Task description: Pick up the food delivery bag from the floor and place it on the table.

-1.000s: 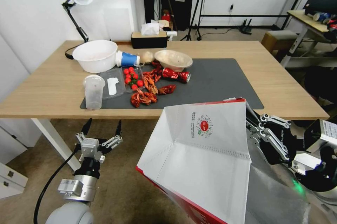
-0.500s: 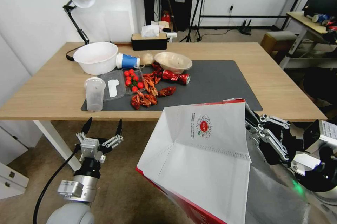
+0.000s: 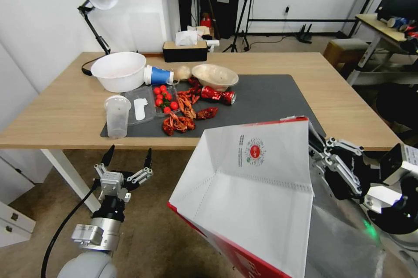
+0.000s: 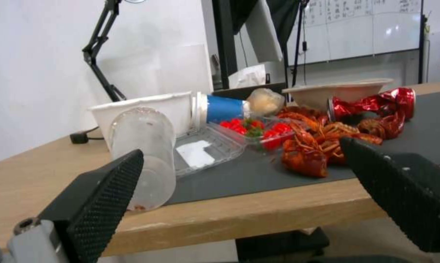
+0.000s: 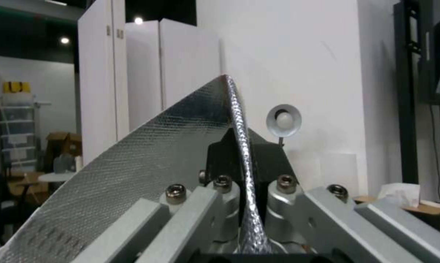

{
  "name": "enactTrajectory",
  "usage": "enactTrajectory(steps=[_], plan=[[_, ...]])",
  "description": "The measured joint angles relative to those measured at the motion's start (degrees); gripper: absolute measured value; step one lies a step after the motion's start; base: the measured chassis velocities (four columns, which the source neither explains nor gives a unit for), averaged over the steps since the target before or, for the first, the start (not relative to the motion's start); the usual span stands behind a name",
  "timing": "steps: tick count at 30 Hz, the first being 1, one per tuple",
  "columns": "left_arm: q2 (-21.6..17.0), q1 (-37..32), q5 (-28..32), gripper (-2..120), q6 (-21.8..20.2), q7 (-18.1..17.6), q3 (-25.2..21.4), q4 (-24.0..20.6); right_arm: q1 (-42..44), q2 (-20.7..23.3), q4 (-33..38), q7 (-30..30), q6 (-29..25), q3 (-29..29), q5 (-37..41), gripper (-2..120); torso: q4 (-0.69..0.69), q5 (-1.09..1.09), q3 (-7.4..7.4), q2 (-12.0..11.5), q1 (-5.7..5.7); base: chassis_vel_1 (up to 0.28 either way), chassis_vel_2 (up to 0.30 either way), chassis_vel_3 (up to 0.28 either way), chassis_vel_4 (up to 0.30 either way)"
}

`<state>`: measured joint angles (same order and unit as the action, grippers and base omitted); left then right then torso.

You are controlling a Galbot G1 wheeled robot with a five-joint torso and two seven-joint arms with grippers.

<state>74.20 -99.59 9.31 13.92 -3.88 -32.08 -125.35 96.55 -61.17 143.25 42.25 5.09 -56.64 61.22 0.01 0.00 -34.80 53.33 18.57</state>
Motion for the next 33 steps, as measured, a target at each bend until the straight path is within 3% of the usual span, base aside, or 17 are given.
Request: enactTrajectory(steps=[11, 19, 24, 33], plan=[[0.7, -0.4, -1.0, 100, 0.3, 0.0, 0.6, 0.0, -2.0, 3.3, 0.0, -8.4, -0.9, -0.4, 7.7, 0, -0.01, 0.0, 0.07, -0.1, -0.04, 0.0, 0.0, 0.0, 0.0], [1.1, -1.1, -2.0, 100, 0.3, -0.3, 0.6, -0.2, -10.8, 8.9, 0.0, -18.3, -1.2, -0.1, 15.0, 0, 0.0, 0.0, 0.12, -0.2, -0.08, 0.0, 0.0, 0.0, 0.0], [1.4, -1.2, -2.5, 100, 0.3, -0.4, 0.9, -0.3, -13.4, 10.8, 0.0, -22.5, -1.9, 0.2, 16.9, 0, 0.0, 0.0, 0.13, -0.2, -0.09, 0.0, 0.0, 0.0, 0.0], [2.1, -1.2, -3.7, 100, 0.2, -0.7, 1.6, -0.2, -20.1, 16.0, 0.0, -35.3, -4.5, 1.2, 19.6, 0, 0.0, 0.0, 0.15, -0.3, -0.11, 0.0, 0.0, 0.0, 0.0]])
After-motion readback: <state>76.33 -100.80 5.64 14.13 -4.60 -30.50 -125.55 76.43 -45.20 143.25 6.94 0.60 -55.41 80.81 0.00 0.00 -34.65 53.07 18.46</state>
